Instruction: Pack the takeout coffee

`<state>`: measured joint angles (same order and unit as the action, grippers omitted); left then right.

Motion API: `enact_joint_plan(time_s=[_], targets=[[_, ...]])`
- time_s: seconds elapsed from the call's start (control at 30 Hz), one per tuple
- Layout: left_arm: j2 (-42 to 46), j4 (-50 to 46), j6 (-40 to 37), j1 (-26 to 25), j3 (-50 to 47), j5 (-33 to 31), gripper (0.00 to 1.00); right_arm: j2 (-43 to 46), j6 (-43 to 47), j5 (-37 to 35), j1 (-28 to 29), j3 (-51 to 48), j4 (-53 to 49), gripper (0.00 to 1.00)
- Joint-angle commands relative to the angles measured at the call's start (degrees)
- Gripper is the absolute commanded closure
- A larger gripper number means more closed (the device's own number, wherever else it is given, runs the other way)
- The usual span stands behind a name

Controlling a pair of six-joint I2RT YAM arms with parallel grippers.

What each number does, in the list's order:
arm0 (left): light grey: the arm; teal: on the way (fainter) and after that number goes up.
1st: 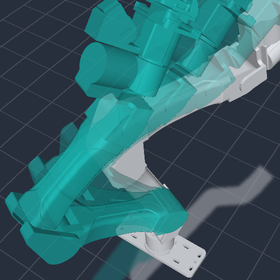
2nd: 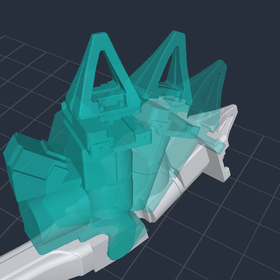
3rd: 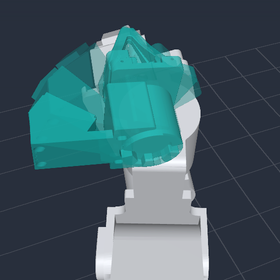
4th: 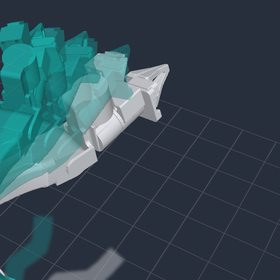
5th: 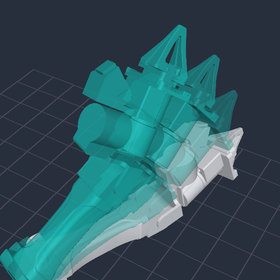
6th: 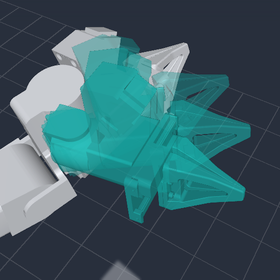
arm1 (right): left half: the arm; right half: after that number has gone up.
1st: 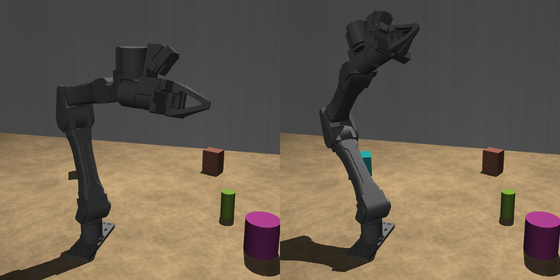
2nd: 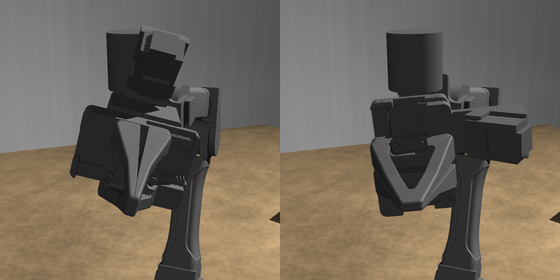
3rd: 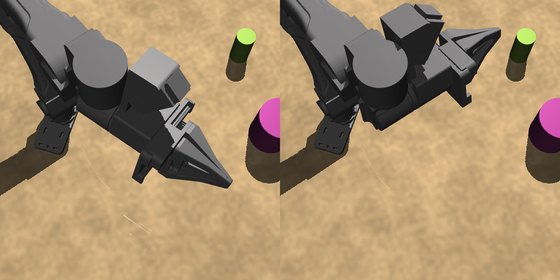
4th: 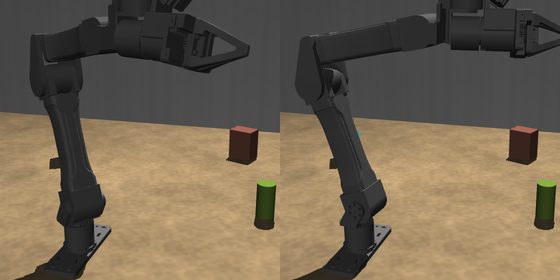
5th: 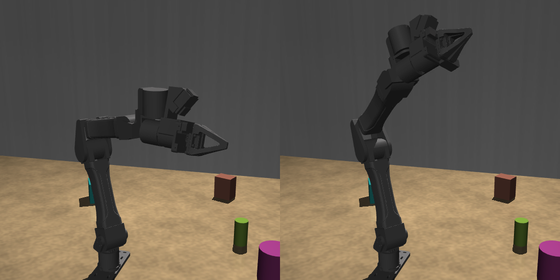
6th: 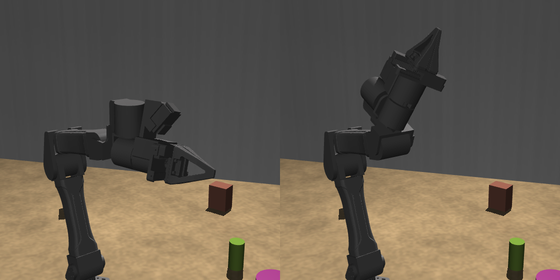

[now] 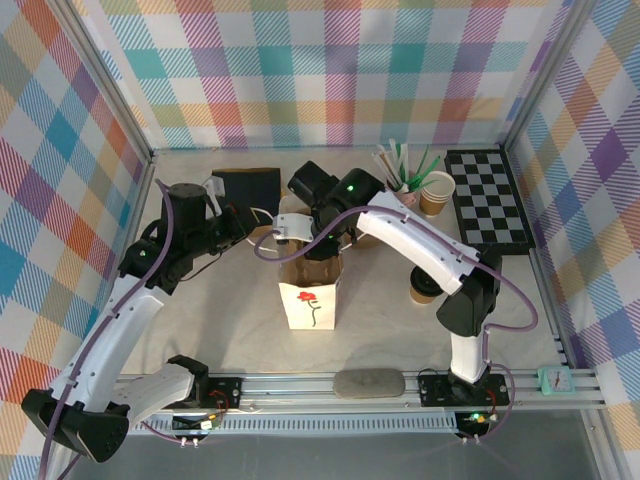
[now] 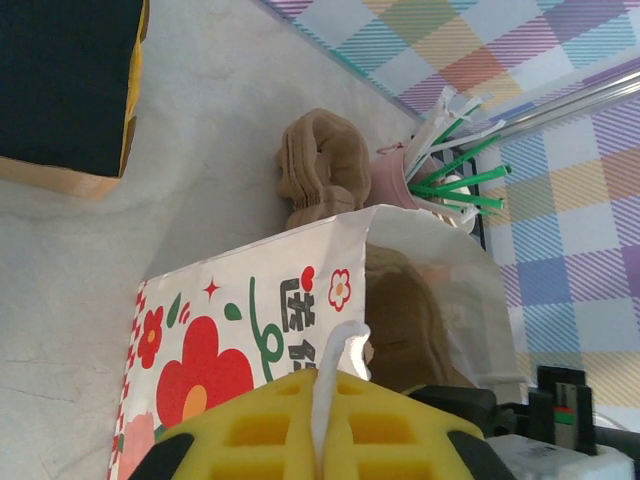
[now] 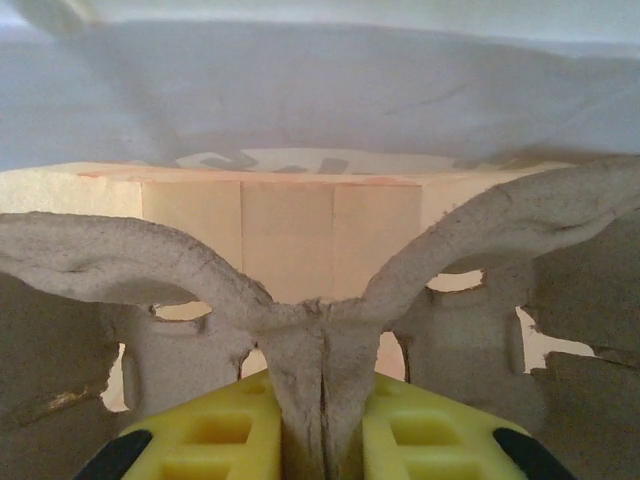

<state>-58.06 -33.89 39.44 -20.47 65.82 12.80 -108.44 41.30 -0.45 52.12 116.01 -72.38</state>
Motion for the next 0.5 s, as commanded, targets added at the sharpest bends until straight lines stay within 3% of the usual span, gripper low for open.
enact_joint_plan(time_s=[0.0, 0.47], targets=[[1.88, 0.78, -0.77, 0.78, 0.56, 0.14, 0.98, -0.55, -1.22, -0.69, 0.35, -2.02, -0.76, 0.78], [2.86, 1.5, 0.1, 0.78, 0.53, 1.35, 0.98, -3.08, -3.75, -1.61, 0.29, -2.41, -1.1, 0.78]])
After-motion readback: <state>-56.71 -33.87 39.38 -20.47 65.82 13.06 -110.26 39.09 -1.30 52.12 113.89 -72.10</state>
